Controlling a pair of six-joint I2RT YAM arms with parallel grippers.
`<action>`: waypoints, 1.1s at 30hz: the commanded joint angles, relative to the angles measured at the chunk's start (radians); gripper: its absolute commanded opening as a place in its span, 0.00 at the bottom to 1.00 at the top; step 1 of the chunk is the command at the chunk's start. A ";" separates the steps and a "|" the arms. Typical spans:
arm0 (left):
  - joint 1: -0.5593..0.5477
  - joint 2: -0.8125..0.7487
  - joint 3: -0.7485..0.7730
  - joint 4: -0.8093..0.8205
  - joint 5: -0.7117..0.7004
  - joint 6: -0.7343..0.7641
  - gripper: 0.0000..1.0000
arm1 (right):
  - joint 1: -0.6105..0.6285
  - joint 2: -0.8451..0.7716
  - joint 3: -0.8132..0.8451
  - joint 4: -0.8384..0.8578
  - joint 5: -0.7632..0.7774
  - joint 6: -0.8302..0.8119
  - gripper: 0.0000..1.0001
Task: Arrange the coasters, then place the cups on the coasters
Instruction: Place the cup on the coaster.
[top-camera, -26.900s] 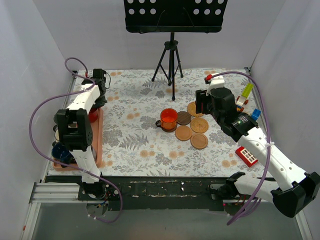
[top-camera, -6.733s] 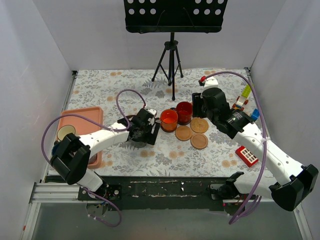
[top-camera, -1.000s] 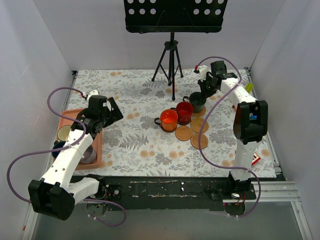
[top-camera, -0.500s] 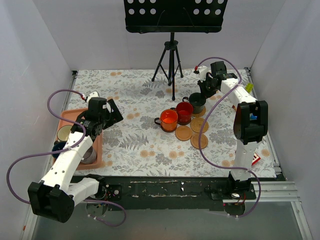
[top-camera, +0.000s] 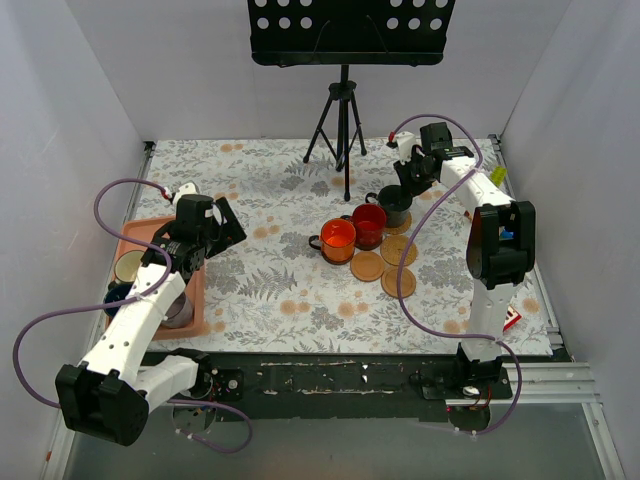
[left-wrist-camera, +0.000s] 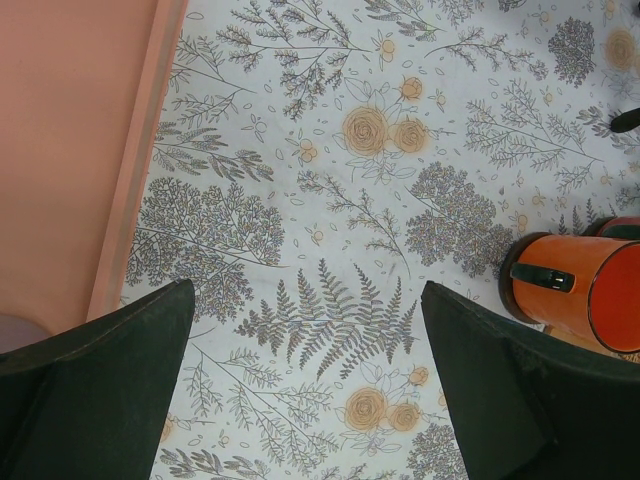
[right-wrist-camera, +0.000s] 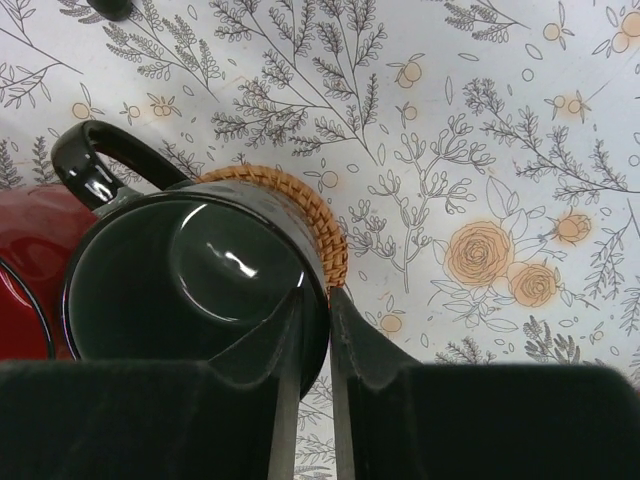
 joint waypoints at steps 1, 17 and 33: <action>0.004 -0.030 -0.002 0.008 -0.005 0.007 0.98 | 0.004 -0.045 0.011 0.024 -0.003 -0.012 0.26; 0.004 -0.050 -0.005 -0.012 -0.015 -0.036 0.98 | 0.002 -0.074 0.035 0.047 0.003 0.037 0.79; 0.005 -0.042 0.040 -0.263 -0.100 -0.304 0.98 | -0.027 -0.230 0.054 0.039 0.043 0.145 0.80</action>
